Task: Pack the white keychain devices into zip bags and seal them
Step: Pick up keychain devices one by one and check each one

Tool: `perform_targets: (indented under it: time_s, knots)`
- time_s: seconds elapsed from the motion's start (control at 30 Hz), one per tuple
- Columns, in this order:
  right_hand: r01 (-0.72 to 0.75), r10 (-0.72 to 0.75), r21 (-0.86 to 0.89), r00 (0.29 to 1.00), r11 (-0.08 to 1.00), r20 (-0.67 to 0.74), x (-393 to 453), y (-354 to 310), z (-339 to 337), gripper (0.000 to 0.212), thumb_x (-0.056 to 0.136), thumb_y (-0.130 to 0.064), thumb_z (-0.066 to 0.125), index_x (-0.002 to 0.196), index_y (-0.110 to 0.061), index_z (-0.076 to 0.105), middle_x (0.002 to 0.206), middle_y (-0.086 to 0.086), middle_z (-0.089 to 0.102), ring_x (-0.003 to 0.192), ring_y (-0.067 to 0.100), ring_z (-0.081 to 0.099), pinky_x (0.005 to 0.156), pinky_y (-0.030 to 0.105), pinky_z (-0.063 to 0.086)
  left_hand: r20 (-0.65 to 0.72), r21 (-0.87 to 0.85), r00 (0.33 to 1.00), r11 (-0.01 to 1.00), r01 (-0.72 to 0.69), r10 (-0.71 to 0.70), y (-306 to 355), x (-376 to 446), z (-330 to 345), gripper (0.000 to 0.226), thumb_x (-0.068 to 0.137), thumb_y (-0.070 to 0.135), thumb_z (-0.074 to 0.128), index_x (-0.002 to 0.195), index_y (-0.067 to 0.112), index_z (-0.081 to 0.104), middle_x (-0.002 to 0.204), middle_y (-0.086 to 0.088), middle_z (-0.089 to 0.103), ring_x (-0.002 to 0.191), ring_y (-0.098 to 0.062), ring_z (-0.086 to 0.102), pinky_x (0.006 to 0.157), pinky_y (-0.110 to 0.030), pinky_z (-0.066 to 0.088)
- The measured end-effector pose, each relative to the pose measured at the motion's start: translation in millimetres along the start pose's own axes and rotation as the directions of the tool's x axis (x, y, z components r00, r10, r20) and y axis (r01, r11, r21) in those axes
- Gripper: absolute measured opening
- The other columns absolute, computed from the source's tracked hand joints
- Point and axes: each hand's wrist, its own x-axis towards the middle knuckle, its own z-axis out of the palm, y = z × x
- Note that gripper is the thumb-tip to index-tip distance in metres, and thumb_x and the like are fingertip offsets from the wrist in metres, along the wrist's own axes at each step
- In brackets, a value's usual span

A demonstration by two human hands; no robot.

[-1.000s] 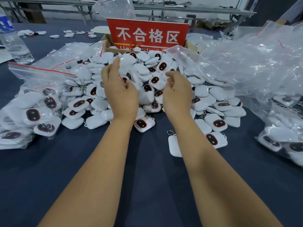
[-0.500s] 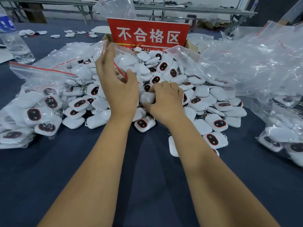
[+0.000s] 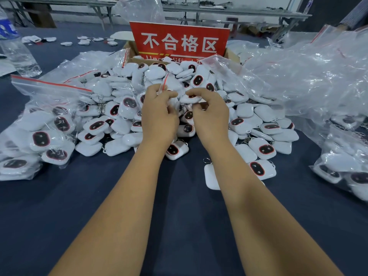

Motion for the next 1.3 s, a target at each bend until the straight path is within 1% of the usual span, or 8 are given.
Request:
perform_targets:
  time_s: [0.17, 0.3, 0.43, 0.63, 0.83, 1.0, 1.17, 1.3]
  knots:
    - [-0.119, 0.112, 0.146, 0.992, 0.982, 0.057, 2, -3, 0, 0.041, 0.081, 0.006, 0.047, 0.103, -0.021, 0.069, 0.107, -0.005, 0.065, 0.071, -0.005, 0.056, 0.059, 0.005, 0.041, 0.011, 0.021, 1.000, 1.000, 0.008, -0.009, 1, 1, 0, 0.042, 0.080, -0.008, 0.051, 0.113, 0.011, 0.070, 0.132, -0.007, 0.048, 0.119, -0.018, 0.048, 0.076, 0.006, 0.027]
    - [-0.041, 0.037, 0.106, 0.999, 0.993, 0.038, 0, -3, 2, 0.041, 0.083, -0.001, 0.060, 0.117, -0.024, 0.061, 0.112, -0.014, 0.061, 0.095, -0.015, 0.055, 0.078, 0.005, 0.042, 0.048, -0.006, 0.998, 1.000, 0.028, -0.027, 0, 3, -1, 0.039, 0.085, -0.003, 0.052, 0.118, 0.012, 0.068, 0.133, -0.005, 0.047, 0.122, -0.016, 0.047, 0.084, -0.001, 0.029]
    - [-0.083, 0.084, 0.135, 0.996, 0.987, 0.000, 1, -1, 1, 0.042, 0.081, 0.002, 0.064, 0.110, -0.025, 0.052, 0.090, -0.014, 0.062, 0.072, -0.017, 0.056, 0.058, 0.004, 0.043, 0.028, -0.067, 0.997, 0.995, 0.079, -0.077, 8, 2, 0, 0.043, 0.086, -0.005, 0.048, 0.121, 0.011, 0.066, 0.131, -0.002, 0.048, 0.121, -0.015, 0.048, 0.095, -0.015, 0.036]
    - [-0.071, 0.066, 0.146, 0.997, 0.987, 0.037, 2, -4, -2, 0.034, 0.082, 0.006, 0.057, 0.092, -0.023, 0.070, 0.079, -0.011, 0.065, 0.053, -0.004, 0.055, 0.050, 0.013, 0.045, -0.058, -0.309, 0.971, 0.929, 0.203, -0.232, 17, 3, -6, 0.045, 0.086, -0.005, 0.045, 0.116, 0.020, 0.068, 0.119, 0.009, 0.051, 0.091, 0.006, 0.051, 0.086, -0.004, 0.040]
    - [-0.082, 0.079, 0.133, 0.996, 0.988, 0.031, 1, -3, 1, 0.037, 0.079, -0.001, 0.067, 0.094, -0.031, 0.051, 0.084, -0.014, 0.060, 0.067, -0.004, 0.056, 0.062, 0.015, 0.049, 0.005, -0.307, 0.971, 0.924, 0.229, -0.239, 13, 2, -6, 0.044, 0.089, -0.007, 0.040, 0.115, 0.014, 0.069, 0.116, 0.009, 0.054, 0.105, -0.001, 0.051, 0.086, 0.001, 0.035]
    - [-0.077, 0.061, 0.105, 0.987, 0.992, 0.145, 1, -3, 0, 0.026, 0.086, -0.007, 0.066, 0.087, -0.033, 0.065, 0.069, -0.017, 0.065, 0.061, -0.004, 0.057, 0.058, 0.015, 0.046, 0.044, -0.330, 0.978, 0.921, 0.206, -0.203, 16, 0, -1, 0.030, 0.096, 0.005, 0.043, 0.108, 0.019, 0.067, 0.109, 0.013, 0.048, 0.101, 0.003, 0.049, 0.080, 0.005, 0.031]
    - [-0.152, 0.115, 0.157, 0.968, 0.976, 0.224, 1, -4, 3, 0.029, 0.091, 0.000, 0.058, 0.112, -0.018, 0.065, 0.103, -0.002, 0.074, 0.094, 0.008, 0.069, 0.080, 0.021, 0.055, 0.064, -0.345, 0.986, 0.924, 0.166, -0.153, 17, -2, -2, 0.021, 0.099, 0.012, 0.045, 0.096, 0.028, 0.059, 0.108, 0.013, 0.049, 0.098, 0.009, 0.047, 0.076, 0.005, 0.030]
    - [-0.195, 0.167, 0.131, 0.965, 0.972, 0.202, 2, -1, 2, 0.026, 0.093, -0.002, 0.056, 0.114, -0.016, 0.062, 0.101, 0.003, 0.074, 0.092, 0.012, 0.070, 0.082, 0.027, 0.057, 0.112, -0.324, 0.986, 0.934, 0.150, -0.120, 13, -1, -1, 0.024, 0.101, 0.015, 0.047, 0.114, 0.017, 0.067, 0.115, 0.011, 0.053, 0.102, 0.005, 0.049, 0.080, 0.005, 0.030]
